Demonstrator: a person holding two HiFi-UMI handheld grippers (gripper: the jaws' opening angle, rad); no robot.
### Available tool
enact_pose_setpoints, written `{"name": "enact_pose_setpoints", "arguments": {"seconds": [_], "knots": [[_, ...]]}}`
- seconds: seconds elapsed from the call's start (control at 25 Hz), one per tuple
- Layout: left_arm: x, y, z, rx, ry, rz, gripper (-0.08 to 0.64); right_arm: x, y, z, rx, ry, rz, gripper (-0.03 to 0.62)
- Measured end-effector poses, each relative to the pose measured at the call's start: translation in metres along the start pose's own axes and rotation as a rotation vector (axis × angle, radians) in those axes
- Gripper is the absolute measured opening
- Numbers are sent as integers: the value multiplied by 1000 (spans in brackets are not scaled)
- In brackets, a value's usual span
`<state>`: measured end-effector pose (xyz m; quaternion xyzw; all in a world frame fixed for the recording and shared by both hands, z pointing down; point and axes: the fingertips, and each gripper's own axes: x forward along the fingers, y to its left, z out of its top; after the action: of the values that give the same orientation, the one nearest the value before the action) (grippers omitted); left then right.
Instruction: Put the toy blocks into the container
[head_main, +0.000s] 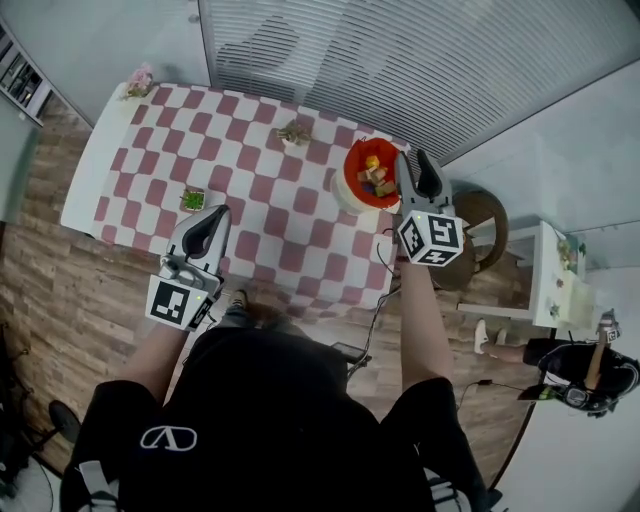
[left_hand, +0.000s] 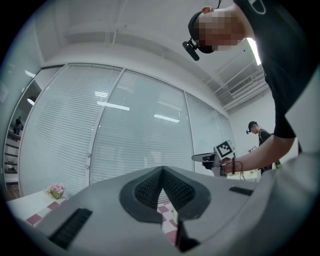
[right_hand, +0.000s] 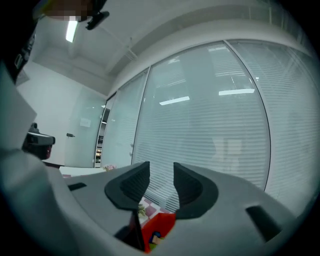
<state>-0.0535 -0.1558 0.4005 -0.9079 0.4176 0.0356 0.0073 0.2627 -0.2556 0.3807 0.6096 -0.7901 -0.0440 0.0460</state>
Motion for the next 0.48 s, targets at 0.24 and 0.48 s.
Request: {"name": "enact_pose_setpoints", "arguments": {"seconds": [0.24, 0.48], "knots": [[7, -6, 9, 4, -29, -30, 6, -52, 69, 50, -59, -119, 54, 72], [12, -14, 14, 2, -44, -61, 6, -90, 117, 56, -43, -160, 39, 8]]}}
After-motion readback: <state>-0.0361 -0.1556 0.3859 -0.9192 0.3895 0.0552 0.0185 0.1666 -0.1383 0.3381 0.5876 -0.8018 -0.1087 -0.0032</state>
